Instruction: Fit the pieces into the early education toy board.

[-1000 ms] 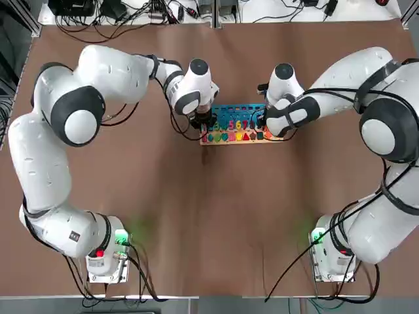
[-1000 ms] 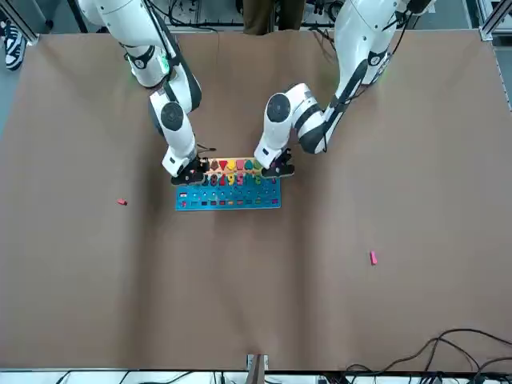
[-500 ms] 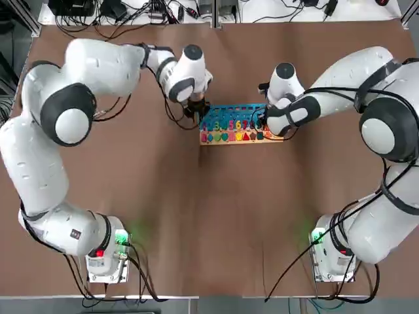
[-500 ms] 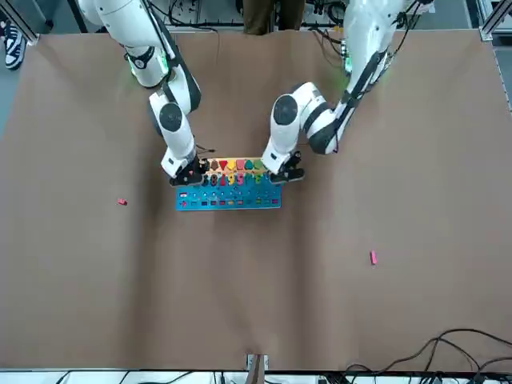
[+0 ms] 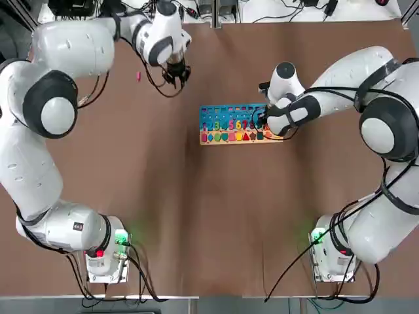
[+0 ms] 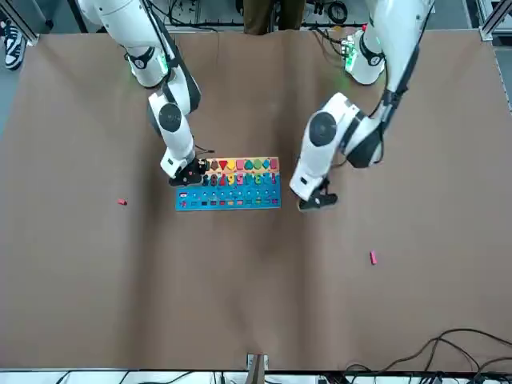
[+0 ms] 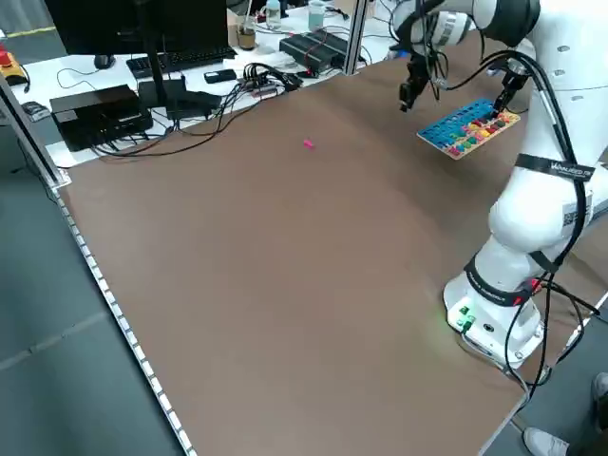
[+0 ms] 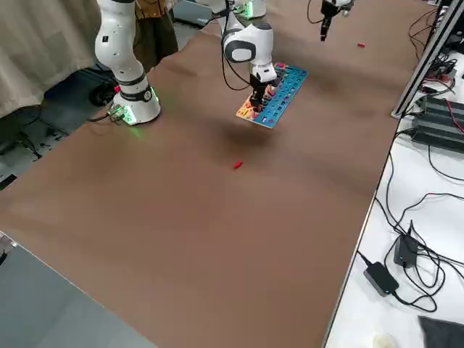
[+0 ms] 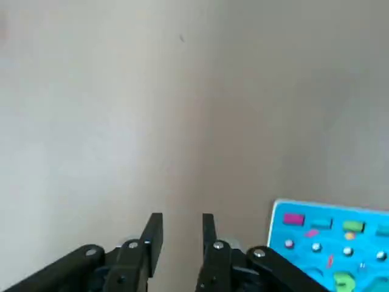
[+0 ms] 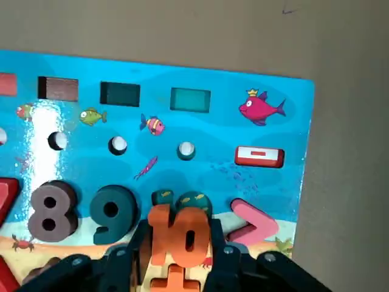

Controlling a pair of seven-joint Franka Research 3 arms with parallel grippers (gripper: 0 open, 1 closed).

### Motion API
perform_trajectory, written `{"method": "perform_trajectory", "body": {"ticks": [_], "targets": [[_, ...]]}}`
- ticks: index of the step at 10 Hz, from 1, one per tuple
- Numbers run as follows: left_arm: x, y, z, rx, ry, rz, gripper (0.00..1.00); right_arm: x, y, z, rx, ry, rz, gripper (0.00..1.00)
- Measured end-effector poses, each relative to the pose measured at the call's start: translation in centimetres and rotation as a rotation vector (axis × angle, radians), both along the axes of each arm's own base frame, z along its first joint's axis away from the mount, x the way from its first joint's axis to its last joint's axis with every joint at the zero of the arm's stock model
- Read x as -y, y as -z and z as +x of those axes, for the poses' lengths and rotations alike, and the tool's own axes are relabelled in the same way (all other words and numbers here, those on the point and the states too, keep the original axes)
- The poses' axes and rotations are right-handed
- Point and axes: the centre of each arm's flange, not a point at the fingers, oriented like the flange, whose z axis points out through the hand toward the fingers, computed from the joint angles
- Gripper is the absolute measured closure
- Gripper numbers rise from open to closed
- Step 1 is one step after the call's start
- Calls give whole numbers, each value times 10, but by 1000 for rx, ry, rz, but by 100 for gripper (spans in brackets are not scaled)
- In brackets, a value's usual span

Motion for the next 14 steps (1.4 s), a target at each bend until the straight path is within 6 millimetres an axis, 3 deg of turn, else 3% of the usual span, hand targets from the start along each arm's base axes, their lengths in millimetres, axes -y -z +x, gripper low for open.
{"method": "perform_trajectory", "body": {"ticks": [3, 7, 11, 14], "targets": [[-33, -22, 57, 10, -2, -20, 67, 0, 0, 2, 5, 2, 2, 57], [-90, -18, 119, -1, 8, -41, 69, 0, 0, 5, 9, 4, 4, 57], [-118, -1, 149, 6, -21, -52, 69, 1, 2, 7, 12, 7, 4, 57], [-163, 32, 165, -23, -41, -6, 69, 1, 2, 7, 12, 7, 4, 57]]}}
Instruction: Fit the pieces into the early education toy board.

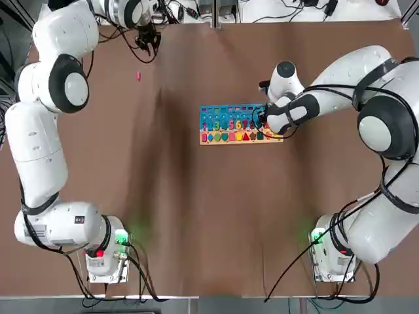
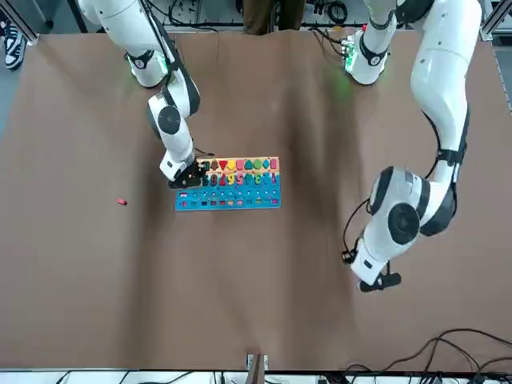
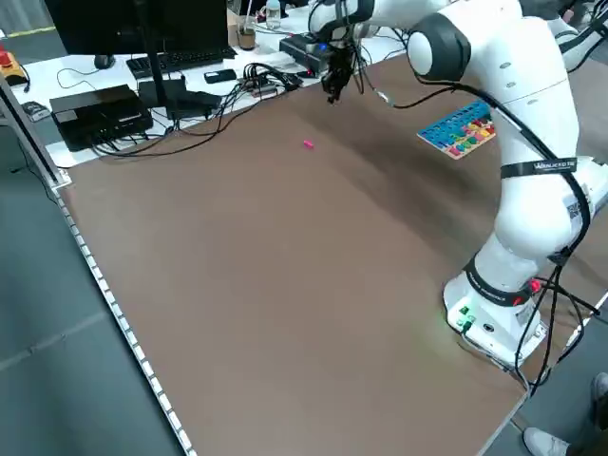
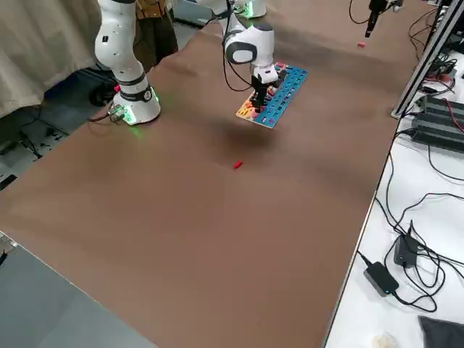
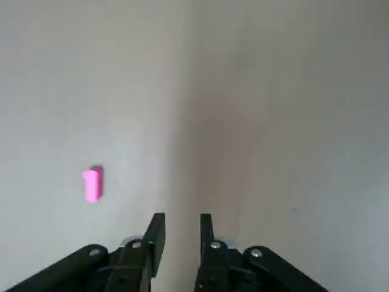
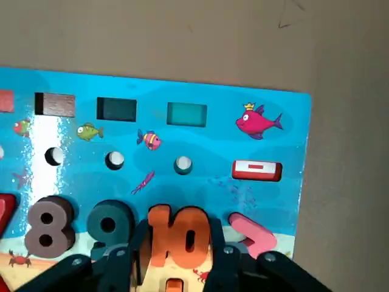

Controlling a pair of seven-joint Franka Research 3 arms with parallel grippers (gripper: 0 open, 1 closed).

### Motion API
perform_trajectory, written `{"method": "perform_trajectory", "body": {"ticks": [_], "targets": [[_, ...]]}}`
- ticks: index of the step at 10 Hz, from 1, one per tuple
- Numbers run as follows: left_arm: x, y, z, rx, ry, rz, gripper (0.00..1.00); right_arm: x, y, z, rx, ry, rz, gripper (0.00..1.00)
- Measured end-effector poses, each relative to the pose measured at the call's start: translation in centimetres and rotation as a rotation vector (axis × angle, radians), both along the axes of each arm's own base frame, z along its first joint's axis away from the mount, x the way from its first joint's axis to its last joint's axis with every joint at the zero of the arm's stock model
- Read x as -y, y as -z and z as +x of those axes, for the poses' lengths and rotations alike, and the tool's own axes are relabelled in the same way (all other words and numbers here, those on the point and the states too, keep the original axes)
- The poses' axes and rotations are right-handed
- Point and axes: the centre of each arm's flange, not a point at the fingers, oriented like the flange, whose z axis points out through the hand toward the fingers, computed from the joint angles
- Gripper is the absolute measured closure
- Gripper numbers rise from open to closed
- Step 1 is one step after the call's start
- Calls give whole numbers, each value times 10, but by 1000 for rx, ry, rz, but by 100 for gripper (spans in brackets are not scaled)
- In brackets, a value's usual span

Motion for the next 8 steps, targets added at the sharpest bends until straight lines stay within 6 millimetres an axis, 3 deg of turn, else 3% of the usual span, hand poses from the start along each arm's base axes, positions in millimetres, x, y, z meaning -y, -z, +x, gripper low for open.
{"method": "perform_trajectory", "body": {"ticks": [2, 8], "targets": [[-25, 21, 4, -24, -7, 19, 69, 0, 0, 0, -1, 0, -1, 56], [-73, 77, -3, -112, -46, 34, 63, 0, 7, 0, -5, -1, -4, 50]]}}
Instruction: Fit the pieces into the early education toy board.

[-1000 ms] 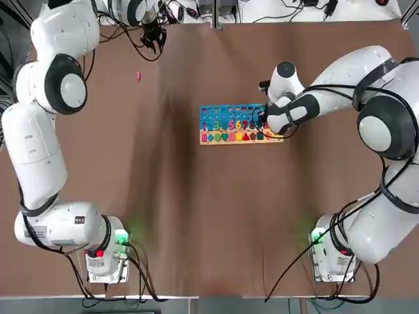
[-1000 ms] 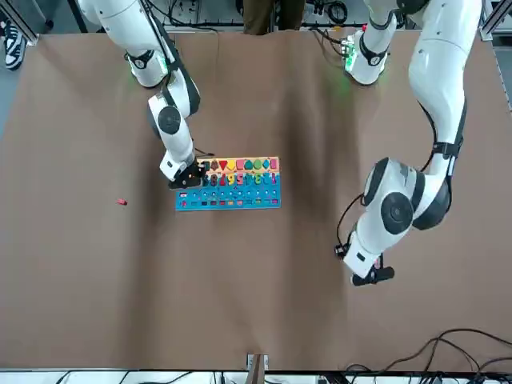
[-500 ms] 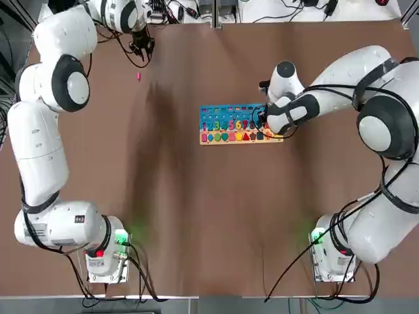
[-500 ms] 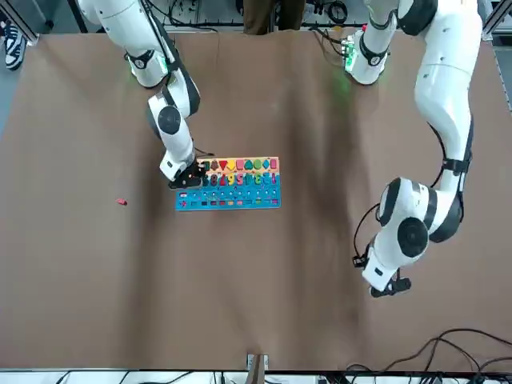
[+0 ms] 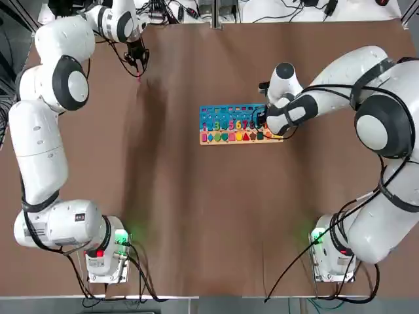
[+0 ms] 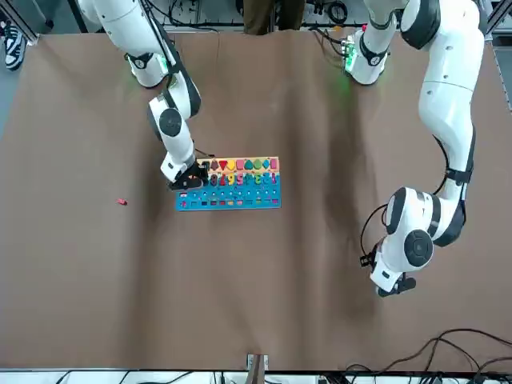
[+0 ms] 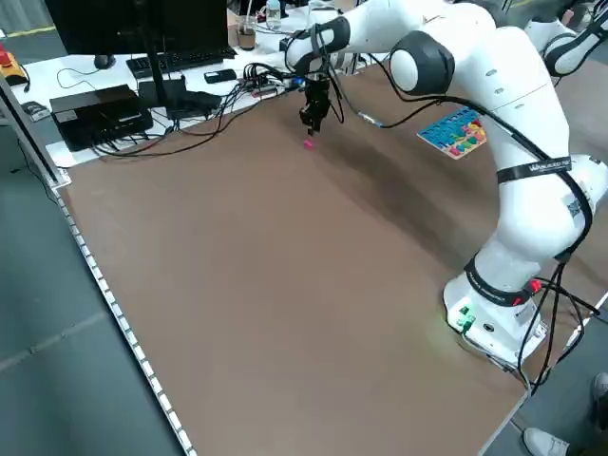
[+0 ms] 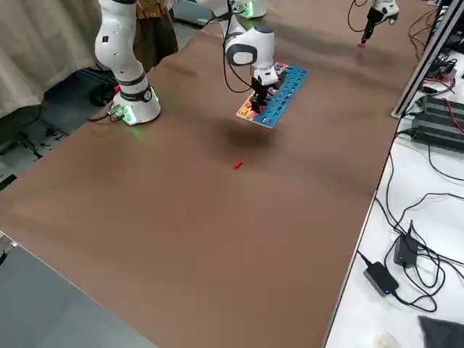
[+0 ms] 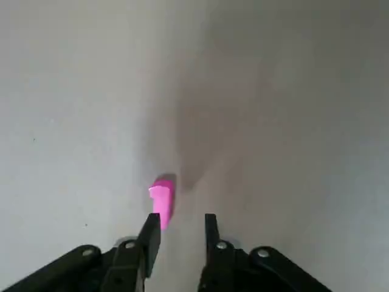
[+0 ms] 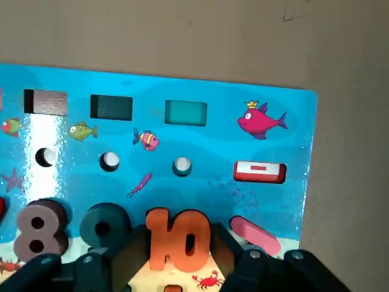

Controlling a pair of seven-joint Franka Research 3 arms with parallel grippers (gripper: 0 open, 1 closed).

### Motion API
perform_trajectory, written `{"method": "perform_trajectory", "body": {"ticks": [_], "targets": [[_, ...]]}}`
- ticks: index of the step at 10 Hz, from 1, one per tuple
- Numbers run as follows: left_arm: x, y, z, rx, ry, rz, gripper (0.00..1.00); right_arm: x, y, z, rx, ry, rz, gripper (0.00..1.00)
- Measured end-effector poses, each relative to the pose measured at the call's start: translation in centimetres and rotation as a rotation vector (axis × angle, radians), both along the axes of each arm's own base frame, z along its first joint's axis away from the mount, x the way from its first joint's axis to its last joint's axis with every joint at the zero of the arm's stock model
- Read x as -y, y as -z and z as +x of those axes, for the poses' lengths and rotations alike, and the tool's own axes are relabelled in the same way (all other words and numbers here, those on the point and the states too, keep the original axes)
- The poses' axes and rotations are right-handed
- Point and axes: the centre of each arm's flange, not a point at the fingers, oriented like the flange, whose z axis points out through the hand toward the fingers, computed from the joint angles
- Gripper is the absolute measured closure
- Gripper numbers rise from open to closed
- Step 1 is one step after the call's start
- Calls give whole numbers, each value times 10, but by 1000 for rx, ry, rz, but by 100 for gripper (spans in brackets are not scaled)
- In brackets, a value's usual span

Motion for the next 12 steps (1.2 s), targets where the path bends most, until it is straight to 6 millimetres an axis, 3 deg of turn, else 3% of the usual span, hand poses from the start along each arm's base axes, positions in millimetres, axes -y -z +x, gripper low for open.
{"method": "perform_trajectory", "body": {"ticks": [3, 9, 11, 12], "targets": [[-1, 18, -9, -4, 5, -9, 63, 0, 0, 0, -1, 0, -1, 50], [-11, 9, -6, 15, 10, -12, 63, -3, -11, 1, -27, -1, -18, 48], [-11, 5, -5, 20, 14, -11, 63, -5, -25, 0, -45, -3, -29, 37], [-11, 7, -7, 14, 18, -11, 63, -7, -40, 2, -47, -3, -31, 23]]}}
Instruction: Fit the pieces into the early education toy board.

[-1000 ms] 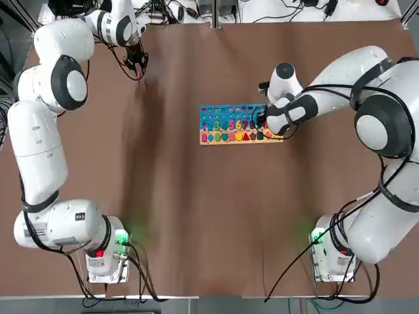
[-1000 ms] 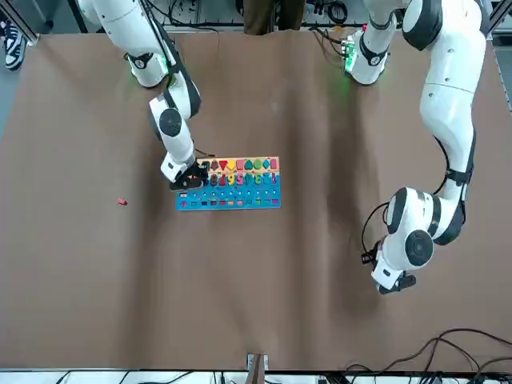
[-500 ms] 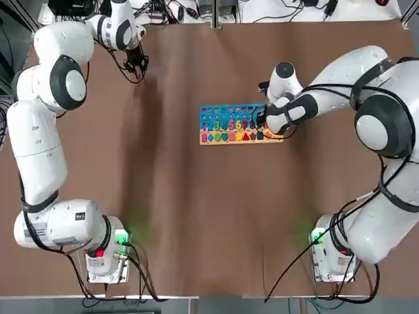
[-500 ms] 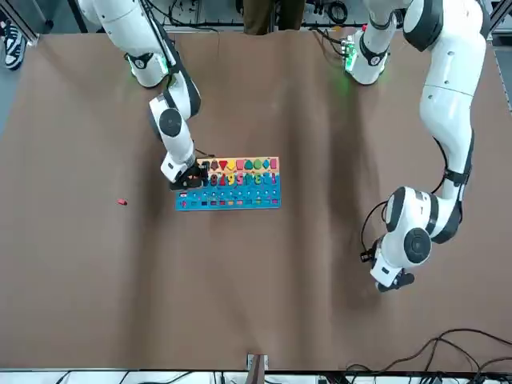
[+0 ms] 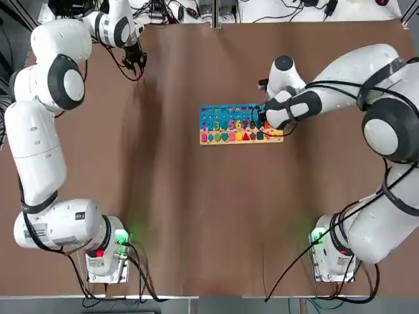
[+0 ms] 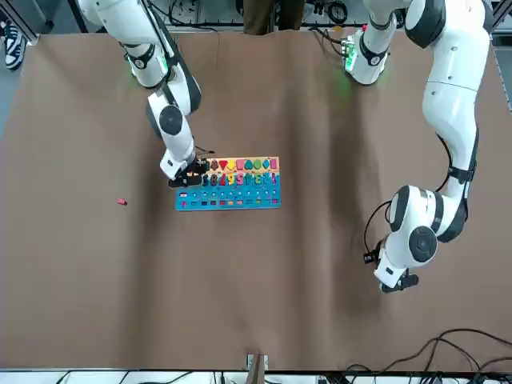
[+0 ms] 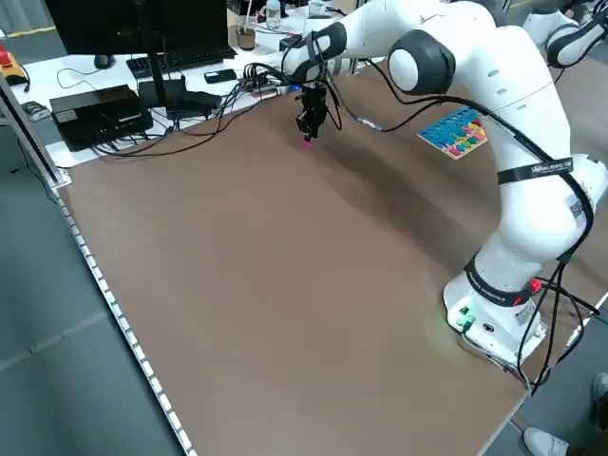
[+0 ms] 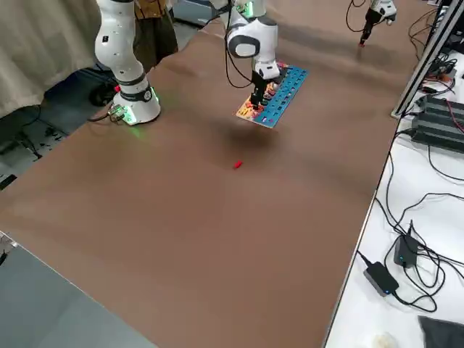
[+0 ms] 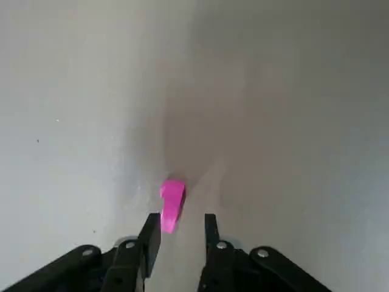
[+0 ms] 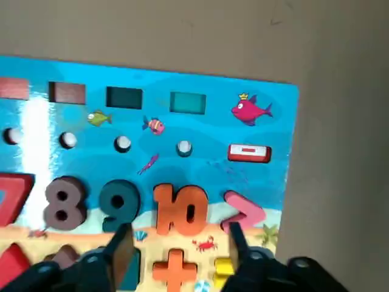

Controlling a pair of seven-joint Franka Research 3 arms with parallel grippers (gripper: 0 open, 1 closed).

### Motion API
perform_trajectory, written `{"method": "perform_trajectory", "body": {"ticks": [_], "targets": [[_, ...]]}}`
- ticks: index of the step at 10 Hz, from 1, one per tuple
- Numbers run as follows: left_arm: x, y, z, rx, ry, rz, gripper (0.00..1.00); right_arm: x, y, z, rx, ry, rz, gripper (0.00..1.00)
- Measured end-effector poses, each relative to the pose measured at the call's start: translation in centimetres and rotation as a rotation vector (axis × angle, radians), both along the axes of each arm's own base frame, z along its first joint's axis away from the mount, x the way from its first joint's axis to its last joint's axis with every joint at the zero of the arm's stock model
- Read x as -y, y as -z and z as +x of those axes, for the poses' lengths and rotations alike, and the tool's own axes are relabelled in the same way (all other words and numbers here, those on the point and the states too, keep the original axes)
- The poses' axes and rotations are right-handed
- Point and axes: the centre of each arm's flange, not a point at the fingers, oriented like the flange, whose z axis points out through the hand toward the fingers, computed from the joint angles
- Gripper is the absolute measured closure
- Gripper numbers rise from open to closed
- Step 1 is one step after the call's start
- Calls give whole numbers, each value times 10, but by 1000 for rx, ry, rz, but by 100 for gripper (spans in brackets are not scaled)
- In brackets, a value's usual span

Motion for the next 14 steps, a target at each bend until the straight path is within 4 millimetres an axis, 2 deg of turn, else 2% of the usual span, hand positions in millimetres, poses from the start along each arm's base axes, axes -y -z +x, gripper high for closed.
{"method": "perform_trajectory", "body": {"ticks": [1, 3, 4, 5, 7, 10, 12, 14], "targets": [[-2, 3, -2, -8, 2, 1, 63, -1, -19, 5, -8, 5, -8, 11], [-11, 10, -5, -23, 7, 0, 63, 8, -68, 31, -30, 42, -28, 5], [-14, 11, -6, -27, 10, 0, 64, 28, -85, 51, -25, 64, -24, 1], [-14, 12, -6, -26, 10, -1, 64, 55, -91, 67, -22, 96, -20, 1], [-12, 10, -4, -5, 13, -8, 66, 116, -90, 89, -25, 183, -18, 1], [-9, 11, -4, 6, 18, -13, 67, 224, -89, 111, -7, 265, -4, 1], [-8, 12, -5, 10, 19, -15, 67, 270, -82, 112, -22, 299, -4, 2], [-9, 14, -6, 8, 18, -15, 67, 294, -65, 109, -39, 303, -3, 7]]}}
